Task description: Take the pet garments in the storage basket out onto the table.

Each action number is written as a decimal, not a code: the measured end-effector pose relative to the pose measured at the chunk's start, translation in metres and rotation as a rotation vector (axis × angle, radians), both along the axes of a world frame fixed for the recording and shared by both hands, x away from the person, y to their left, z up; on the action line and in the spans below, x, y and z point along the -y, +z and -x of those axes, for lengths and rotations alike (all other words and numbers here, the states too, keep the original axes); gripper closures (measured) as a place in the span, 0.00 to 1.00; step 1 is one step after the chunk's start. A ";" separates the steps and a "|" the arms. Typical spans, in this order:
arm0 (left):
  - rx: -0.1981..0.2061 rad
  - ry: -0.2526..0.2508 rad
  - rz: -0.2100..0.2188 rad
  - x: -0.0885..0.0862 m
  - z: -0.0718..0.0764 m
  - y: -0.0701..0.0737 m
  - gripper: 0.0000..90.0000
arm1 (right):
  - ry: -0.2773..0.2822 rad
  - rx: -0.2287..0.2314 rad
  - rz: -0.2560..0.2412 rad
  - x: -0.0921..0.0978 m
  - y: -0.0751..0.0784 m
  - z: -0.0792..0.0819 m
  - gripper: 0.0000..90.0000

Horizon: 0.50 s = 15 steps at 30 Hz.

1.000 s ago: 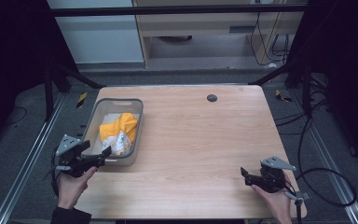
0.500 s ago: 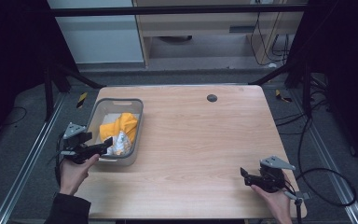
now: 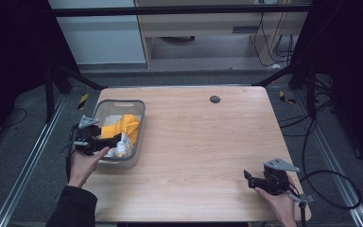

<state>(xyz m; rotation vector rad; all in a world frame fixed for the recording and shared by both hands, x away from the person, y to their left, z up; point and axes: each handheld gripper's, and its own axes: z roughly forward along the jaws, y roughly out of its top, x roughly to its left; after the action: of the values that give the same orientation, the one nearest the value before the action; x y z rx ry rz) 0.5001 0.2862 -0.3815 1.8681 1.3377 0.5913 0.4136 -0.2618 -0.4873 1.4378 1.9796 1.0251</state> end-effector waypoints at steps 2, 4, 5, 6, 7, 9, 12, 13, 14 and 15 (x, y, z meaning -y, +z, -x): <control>-0.004 -0.004 -0.004 0.001 -0.002 0.000 0.19 | 0.001 -0.003 -0.001 0.000 0.000 0.000 0.18; -0.015 -0.006 -0.009 0.002 -0.005 0.000 0.21 | 0.001 -0.002 0.000 0.000 0.000 0.000 0.18; -0.015 -0.006 -0.009 0.002 -0.005 0.000 0.21 | 0.001 -0.002 0.000 0.000 0.000 0.000 0.18; -0.019 -0.007 -0.010 0.002 -0.007 -0.001 0.21 | 0.002 -0.003 0.000 0.000 0.000 0.000 0.18; -0.023 -0.006 -0.014 0.003 -0.008 -0.001 0.22 | 0.002 -0.004 0.002 0.000 0.000 0.000 0.18; -0.038 -0.005 -0.018 0.003 -0.011 -0.003 0.22 | 0.003 -0.005 0.002 0.000 -0.001 0.000 0.18; -0.072 -0.004 -0.041 0.003 -0.016 -0.007 0.23 | 0.008 -0.010 0.001 -0.001 -0.001 0.000 0.18; -0.072 -0.004 -0.041 0.003 -0.016 -0.007 0.23 | 0.009 -0.010 -0.001 -0.001 -0.001 0.000 0.18; -0.082 -0.005 -0.045 0.004 -0.017 -0.008 0.23 | 0.009 -0.010 -0.001 -0.001 -0.001 0.000 0.18; -0.095 -0.011 -0.040 0.004 -0.020 -0.009 0.24 | 0.009 -0.010 0.002 -0.001 -0.001 0.000 0.18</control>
<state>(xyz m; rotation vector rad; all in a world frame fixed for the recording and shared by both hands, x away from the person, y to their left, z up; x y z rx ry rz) 0.5199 0.2820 -0.3906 1.9562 1.3856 0.5330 0.4139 -0.2605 -0.4884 1.4375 1.9949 1.0217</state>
